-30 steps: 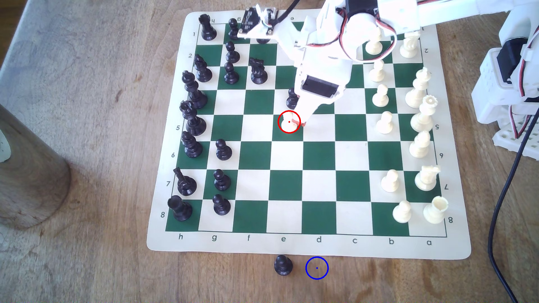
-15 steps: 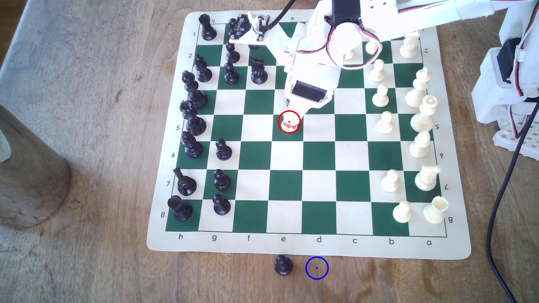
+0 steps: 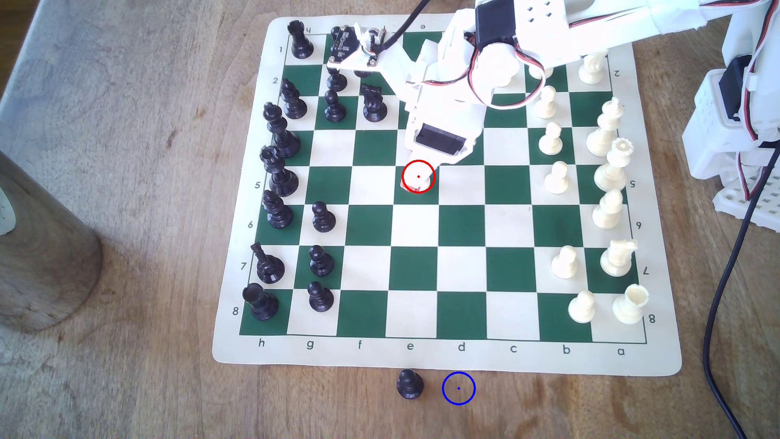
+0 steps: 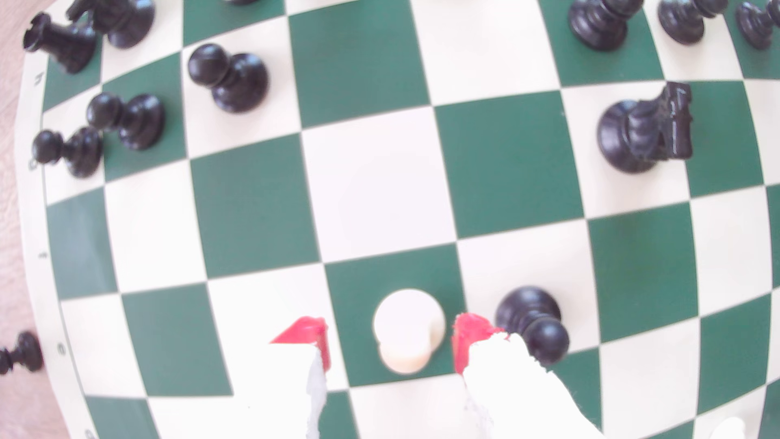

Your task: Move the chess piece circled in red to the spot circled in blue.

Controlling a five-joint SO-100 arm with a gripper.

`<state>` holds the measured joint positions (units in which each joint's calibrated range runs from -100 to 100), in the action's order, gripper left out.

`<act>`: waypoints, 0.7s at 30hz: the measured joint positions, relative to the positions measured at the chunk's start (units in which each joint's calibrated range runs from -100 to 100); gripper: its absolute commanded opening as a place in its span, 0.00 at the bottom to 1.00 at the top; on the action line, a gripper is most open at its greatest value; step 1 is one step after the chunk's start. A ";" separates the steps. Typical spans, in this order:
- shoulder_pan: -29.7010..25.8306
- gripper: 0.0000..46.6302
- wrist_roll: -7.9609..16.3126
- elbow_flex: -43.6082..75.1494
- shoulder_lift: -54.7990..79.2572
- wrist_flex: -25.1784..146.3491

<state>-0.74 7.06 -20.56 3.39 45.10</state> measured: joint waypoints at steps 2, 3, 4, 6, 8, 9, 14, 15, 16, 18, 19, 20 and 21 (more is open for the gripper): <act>-0.66 0.31 0.29 0.00 1.17 -0.24; -0.74 0.31 0.29 0.00 1.42 -0.24; -0.81 0.31 0.29 0.00 1.68 -0.24; -1.03 0.31 0.29 0.00 2.09 -0.24; -1.03 0.30 0.29 0.00 2.18 -0.24; -1.03 0.28 0.29 0.00 2.18 -0.32; -1.03 0.06 0.29 0.00 2.18 -1.04; -1.03 0.05 0.29 0.00 2.18 -1.27; -1.03 0.04 0.29 0.00 2.18 -1.35; -1.03 0.03 0.29 0.00 2.18 -1.67; -1.03 0.02 0.29 0.00 2.18 -1.67; -1.03 0.02 0.29 0.00 2.18 -1.67; -1.03 0.01 0.29 0.00 2.18 -1.67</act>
<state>-1.77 7.35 -20.56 5.57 43.43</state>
